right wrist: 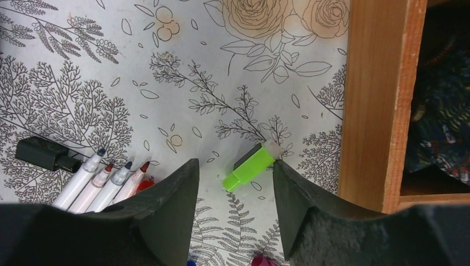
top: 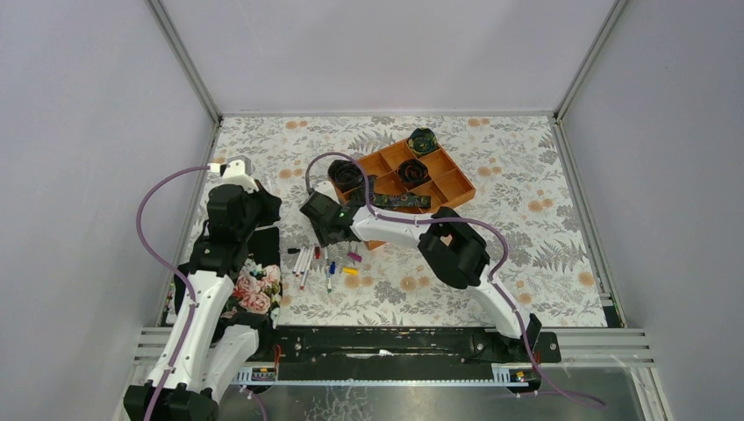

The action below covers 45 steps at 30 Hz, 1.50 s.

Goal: Insert the pens into the pen caps

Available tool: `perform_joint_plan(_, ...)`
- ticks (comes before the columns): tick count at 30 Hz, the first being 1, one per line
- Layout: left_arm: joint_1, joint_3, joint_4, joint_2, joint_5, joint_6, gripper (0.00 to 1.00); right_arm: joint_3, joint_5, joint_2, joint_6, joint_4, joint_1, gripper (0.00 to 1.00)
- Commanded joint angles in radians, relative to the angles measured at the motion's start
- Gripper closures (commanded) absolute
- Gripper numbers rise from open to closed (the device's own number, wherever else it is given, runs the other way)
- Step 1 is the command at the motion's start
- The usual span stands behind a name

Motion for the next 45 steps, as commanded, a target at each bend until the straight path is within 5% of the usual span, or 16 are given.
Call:
perform_joint_plan(1,0.006,0.004,0.011,-0.015,-0.012,0.017,1.00,0.035,0.017,0.048,-0.001,-0.084,-0.005,0.43)
perform_joint_plan(19,0.005,0.001,0.011,-0.026,0.001,0.012,1.00,0.094,0.015,0.108,-0.012,-0.127,-0.020,0.64)
perform_joint_plan(27,0.005,0.002,0.017,-0.019,0.040,0.006,1.00,0.110,0.027,0.082,-0.033,-0.159,-0.031,0.99)
perform_joint_plan(35,-0.017,-0.033,0.222,-0.008,0.403,-0.052,1.00,-0.102,-0.068,-0.292,-0.054,-0.040,-0.111,1.00)
perform_joint_plan(45,-0.195,-0.103,0.754,0.080,0.822,-0.223,1.00,-0.463,-0.321,-0.880,-0.006,0.288,-0.256,1.00)
